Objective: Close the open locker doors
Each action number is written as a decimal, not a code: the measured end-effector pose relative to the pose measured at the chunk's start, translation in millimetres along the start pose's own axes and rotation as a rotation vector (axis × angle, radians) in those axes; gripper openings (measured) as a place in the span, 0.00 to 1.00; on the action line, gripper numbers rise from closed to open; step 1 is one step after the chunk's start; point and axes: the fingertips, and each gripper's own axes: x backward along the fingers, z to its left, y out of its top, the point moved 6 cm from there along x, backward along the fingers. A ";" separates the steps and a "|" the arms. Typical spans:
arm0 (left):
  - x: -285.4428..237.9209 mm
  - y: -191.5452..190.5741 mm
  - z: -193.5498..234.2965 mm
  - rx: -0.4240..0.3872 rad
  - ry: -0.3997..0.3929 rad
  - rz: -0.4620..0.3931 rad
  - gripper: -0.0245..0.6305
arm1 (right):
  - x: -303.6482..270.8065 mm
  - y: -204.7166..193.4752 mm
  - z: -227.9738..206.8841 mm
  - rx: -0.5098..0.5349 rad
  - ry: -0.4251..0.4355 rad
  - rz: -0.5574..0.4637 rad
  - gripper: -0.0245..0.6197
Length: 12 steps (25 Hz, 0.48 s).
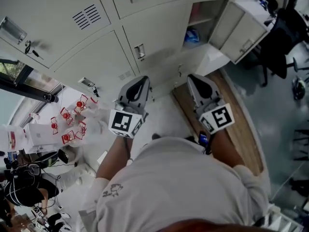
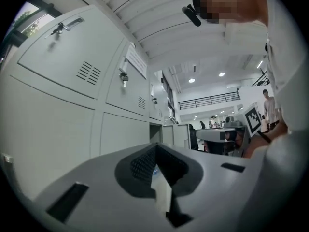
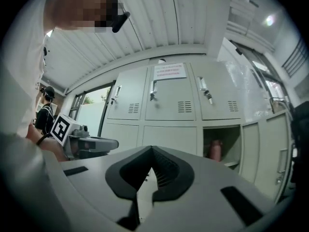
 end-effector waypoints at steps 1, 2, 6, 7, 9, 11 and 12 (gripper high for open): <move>-9.6 2.4 -9.7 -0.003 -0.023 -0.006 0.03 | 12.3 -2.2 -10.8 0.018 -0.026 0.004 0.03; -20.5 4.4 -19.2 -0.001 -0.046 -0.013 0.03 | 24.1 -2.8 -20.7 0.025 -0.053 0.007 0.03; -71.4 11.4 -75.3 0.005 -0.140 -0.032 0.03 | 78.5 6.4 -58.1 -0.014 -0.146 0.010 0.03; -84.4 14.0 -95.1 0.003 -0.171 -0.037 0.03 | 96.1 6.8 -70.1 -0.011 -0.169 0.014 0.03; -110.0 21.2 -135.3 0.017 -0.231 -0.053 0.03 | 133.5 3.2 -96.9 0.019 -0.216 0.027 0.03; -133.4 24.3 -172.9 0.023 -0.286 -0.057 0.03 | 168.7 3.2 -118.1 0.021 -0.263 0.026 0.03; -144.2 23.0 -190.8 0.015 -0.313 -0.050 0.03 | 185.7 3.8 -127.1 0.019 -0.285 0.025 0.03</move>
